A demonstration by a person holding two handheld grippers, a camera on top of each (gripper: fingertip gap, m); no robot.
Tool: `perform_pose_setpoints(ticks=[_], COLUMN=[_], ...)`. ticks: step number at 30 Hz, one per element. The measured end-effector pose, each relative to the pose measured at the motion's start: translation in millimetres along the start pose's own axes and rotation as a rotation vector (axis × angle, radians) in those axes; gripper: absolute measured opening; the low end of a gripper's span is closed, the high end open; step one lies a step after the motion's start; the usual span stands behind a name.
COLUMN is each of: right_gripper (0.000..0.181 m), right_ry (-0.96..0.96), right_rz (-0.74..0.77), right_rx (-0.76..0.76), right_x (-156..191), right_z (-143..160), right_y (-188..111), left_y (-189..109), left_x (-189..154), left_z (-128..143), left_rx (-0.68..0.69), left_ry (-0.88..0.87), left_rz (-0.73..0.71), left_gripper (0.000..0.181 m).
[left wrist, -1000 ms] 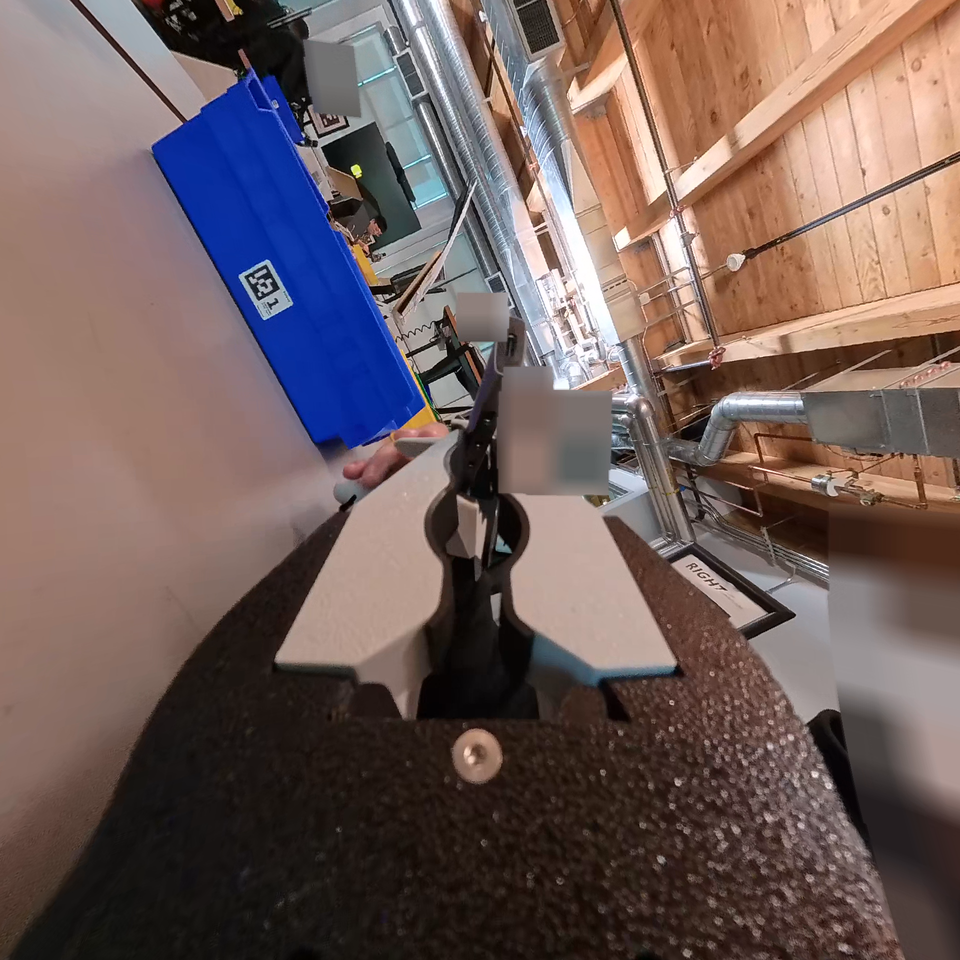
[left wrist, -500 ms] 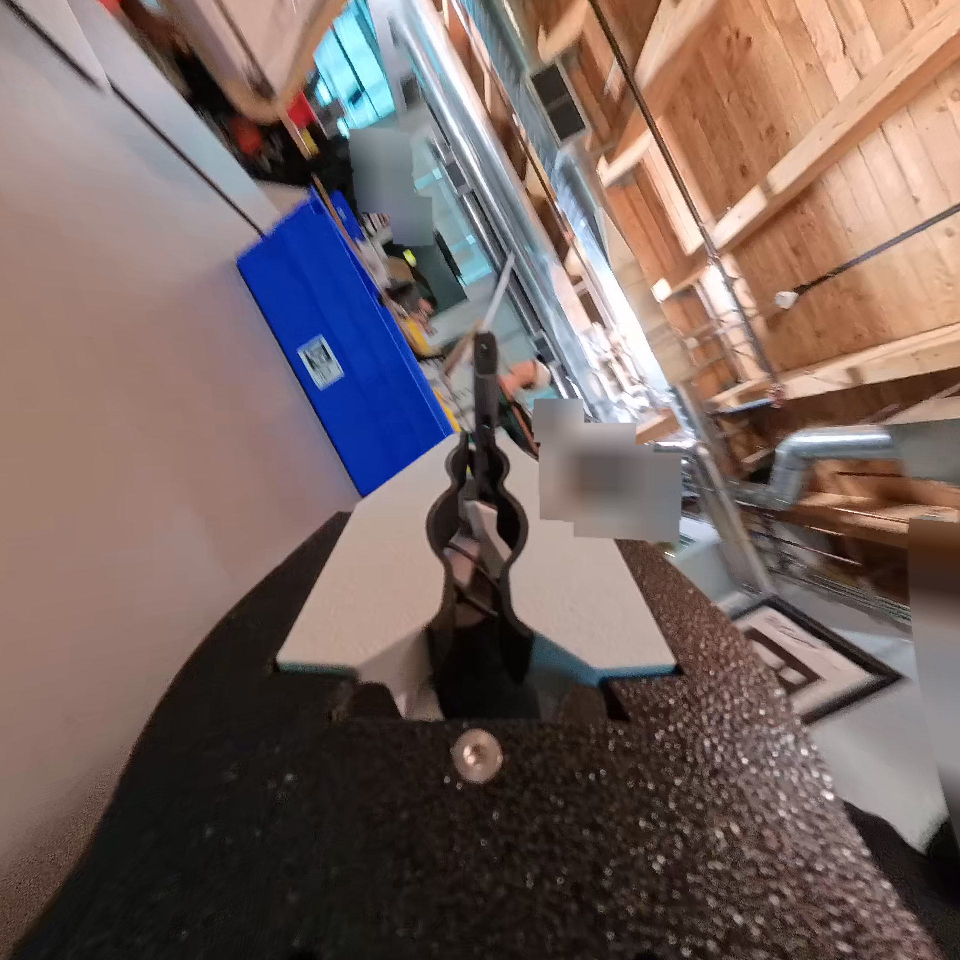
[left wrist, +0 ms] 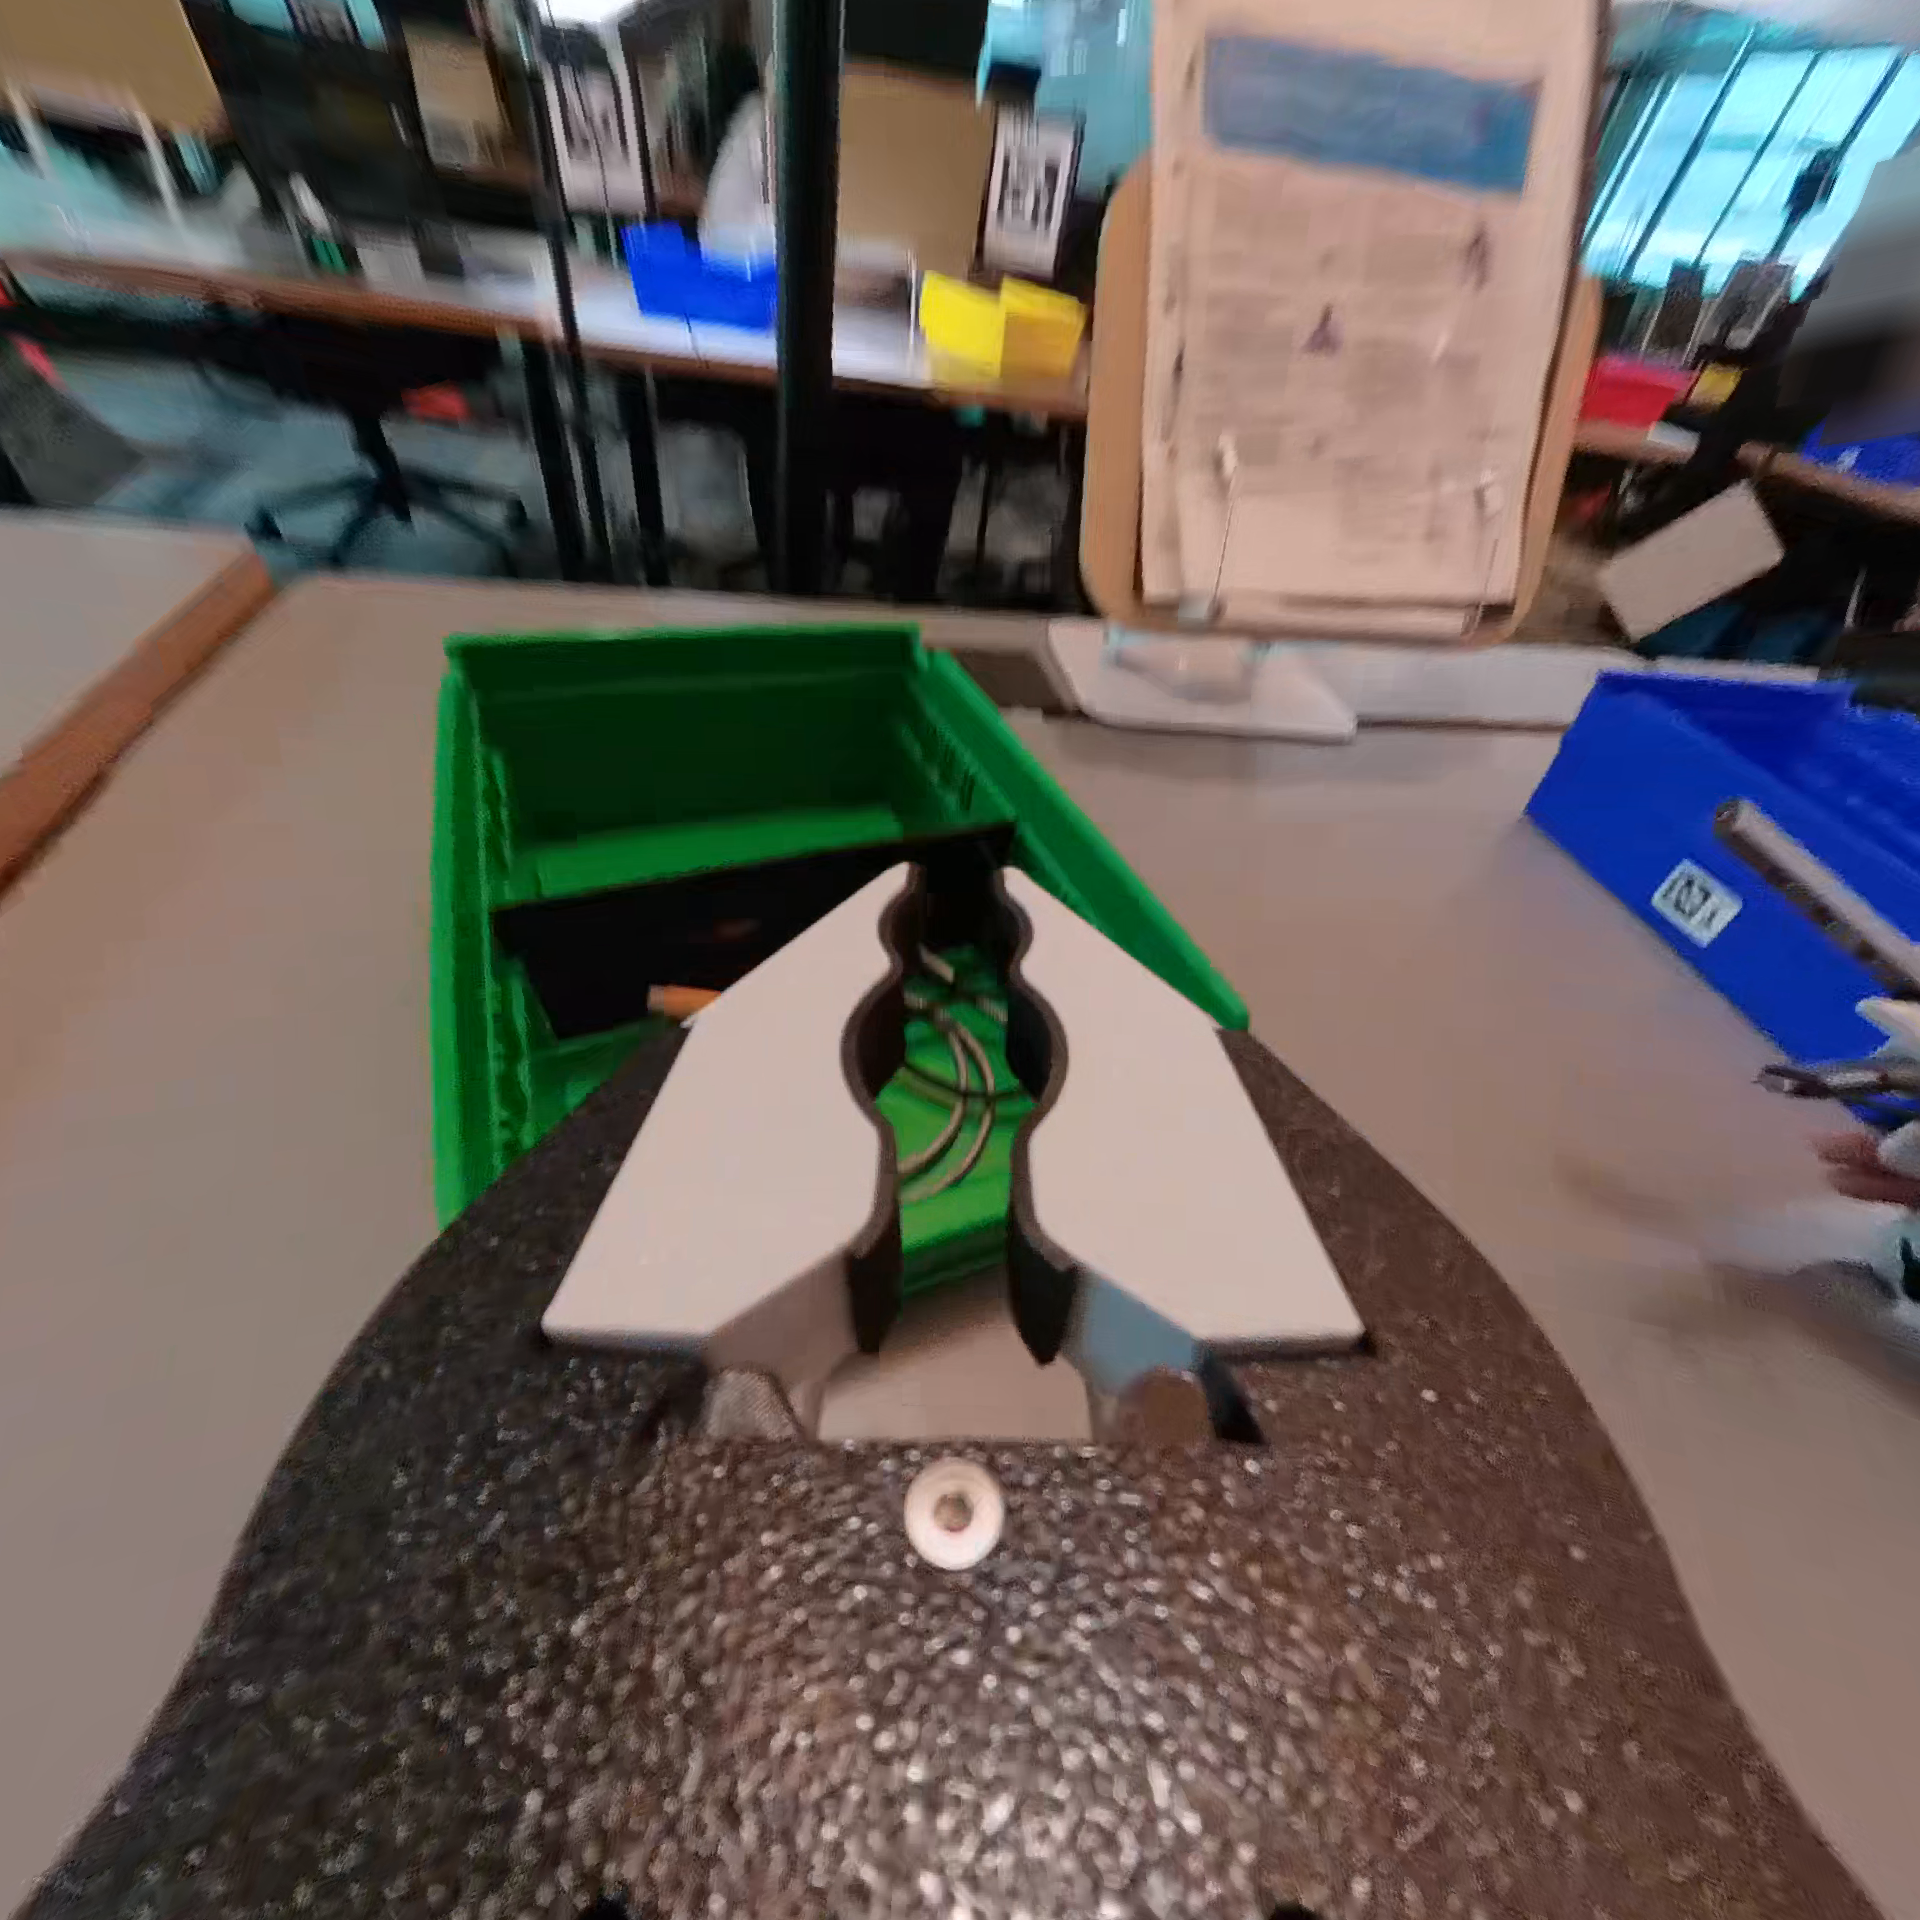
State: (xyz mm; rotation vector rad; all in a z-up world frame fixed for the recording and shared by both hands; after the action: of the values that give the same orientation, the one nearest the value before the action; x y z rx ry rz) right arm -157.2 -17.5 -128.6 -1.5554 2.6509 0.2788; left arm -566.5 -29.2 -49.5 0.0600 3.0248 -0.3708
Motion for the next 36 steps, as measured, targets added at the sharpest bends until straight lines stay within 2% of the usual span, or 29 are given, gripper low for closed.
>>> perform_pose_setpoints(ticks=[2,4,6,9,11,13,16,18,22,25,26,29,32,36], right_gripper=[0.024,0.024,0.024,0.024,0.024,0.024,0.024,0.024,0.024,0.024,0.024,0.024,0.024,0.024], right_ry=[-0.003,-0.006,-0.001,0.001,0.005,0.003,-0.001,-0.007,-0.019,-0.019,-0.018,-0.019,-0.016,-0.012], right_rz=[0.012,0.012,0.015,0.02,0.017,0.014,0.005,0.001,-0.007,-0.009,-0.009,-0.008,0.0,0.009], right_rx=[0.027,0.023,0.025,0.019,0.021,0.021,0.024,0.029,0.038,0.04,0.04,0.039,0.038,0.035], right_x=[-1,0,-1,-1,-2,-1,-1,0,1,1,1,1,0,-1], right_z=[2,2,2,2,2,2,2,2,3,3,3,3,3,3], right_y=[1,1,0,0,0,0,0,1,2,2,2,2,2,1], left_y=[15,34,55,87,106,122,138,146,158,164,166,163,142,95], left_x=[2,1,5,13,14,19,23,20,20,17,17,18,12,-7], left_z=[10,20,25,21,27,35,46,51,63,62,62,61,45,1], left_rx=[0.152,0.281,0.405,0.492,0.592,0.688,0.745,0.768,0.822,0.824,0.82,0.78,0.624,0.259], left_ry=[0.023,0.125,0.21,0.122,0.046,-0.004,-0.086,-0.167,-0.198,-0.156,-0.122,-0.115,-0.065,0.096], left_rz=[0.022,0.018,-0.055,-0.124,-0.089,-0.145,-0.223,-0.213,-0.272,-0.306,-0.319,-0.276,-0.152,0.043], left_gripper=[0.02,0.028,0.037,0.049,0.049,0.043,0.043,0.04,0.032,0.029,0.022,0.016,0.007,0.001])
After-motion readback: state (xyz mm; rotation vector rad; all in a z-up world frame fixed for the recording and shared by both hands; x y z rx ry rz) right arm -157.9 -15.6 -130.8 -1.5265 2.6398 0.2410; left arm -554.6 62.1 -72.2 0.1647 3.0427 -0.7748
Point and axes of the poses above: each gripper's, where its closed fingertips meet, y out along the fingers, z out of its underside, x = y × z across the jaws, the point moved 10 cm from there along -y, back along the fingers, and after that the axes turned 13 degrees about -z, right-handed, at the moved point
